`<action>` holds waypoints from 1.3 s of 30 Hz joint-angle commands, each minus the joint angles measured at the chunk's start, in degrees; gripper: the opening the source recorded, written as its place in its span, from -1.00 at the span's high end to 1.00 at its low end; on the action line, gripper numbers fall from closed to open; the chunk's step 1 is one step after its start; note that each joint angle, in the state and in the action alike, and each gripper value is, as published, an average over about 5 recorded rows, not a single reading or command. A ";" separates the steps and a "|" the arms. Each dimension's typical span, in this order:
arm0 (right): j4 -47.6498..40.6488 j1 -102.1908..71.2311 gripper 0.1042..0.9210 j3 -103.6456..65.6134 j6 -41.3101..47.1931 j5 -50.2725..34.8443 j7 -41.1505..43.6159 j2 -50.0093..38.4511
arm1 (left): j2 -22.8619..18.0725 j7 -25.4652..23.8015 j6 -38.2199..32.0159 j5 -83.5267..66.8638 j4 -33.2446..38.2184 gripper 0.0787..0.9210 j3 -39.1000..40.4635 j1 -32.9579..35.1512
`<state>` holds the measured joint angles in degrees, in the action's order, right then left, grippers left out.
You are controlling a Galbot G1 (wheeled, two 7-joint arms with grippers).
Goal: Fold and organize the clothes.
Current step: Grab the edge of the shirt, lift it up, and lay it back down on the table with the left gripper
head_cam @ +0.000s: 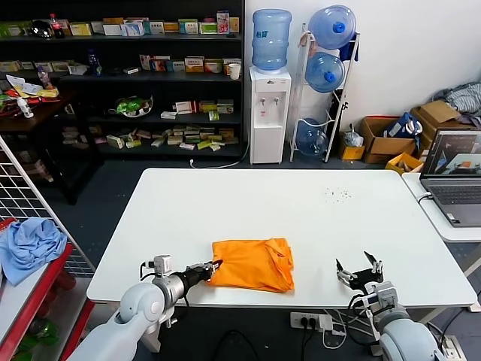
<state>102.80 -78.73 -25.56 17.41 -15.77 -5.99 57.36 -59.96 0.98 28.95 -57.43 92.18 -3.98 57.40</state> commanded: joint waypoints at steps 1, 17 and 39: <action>0.24 0.27 -0.76 0.20 0.14 -0.09 -0.19 -0.10 | 0.91 1.17 -0.71 -2.10 2.70 0.83 -1.14 0.63; 0.51 3.31 -0.76 2.95 0.51 -0.61 -0.51 0.44 | 20.30 6.92 1.49 0.40 5.04 0.87 -11.02 2.18; 0.48 5.16 -0.76 4.53 -0.37 -0.88 0.01 2.21 | 40.80 1.05 -5.59 24.97 -12.11 0.87 -9.59 -7.58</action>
<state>103.39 -73.90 -21.30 17.25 -16.77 -6.08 59.20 -30.21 3.64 25.63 -41.45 85.61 -14.14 53.67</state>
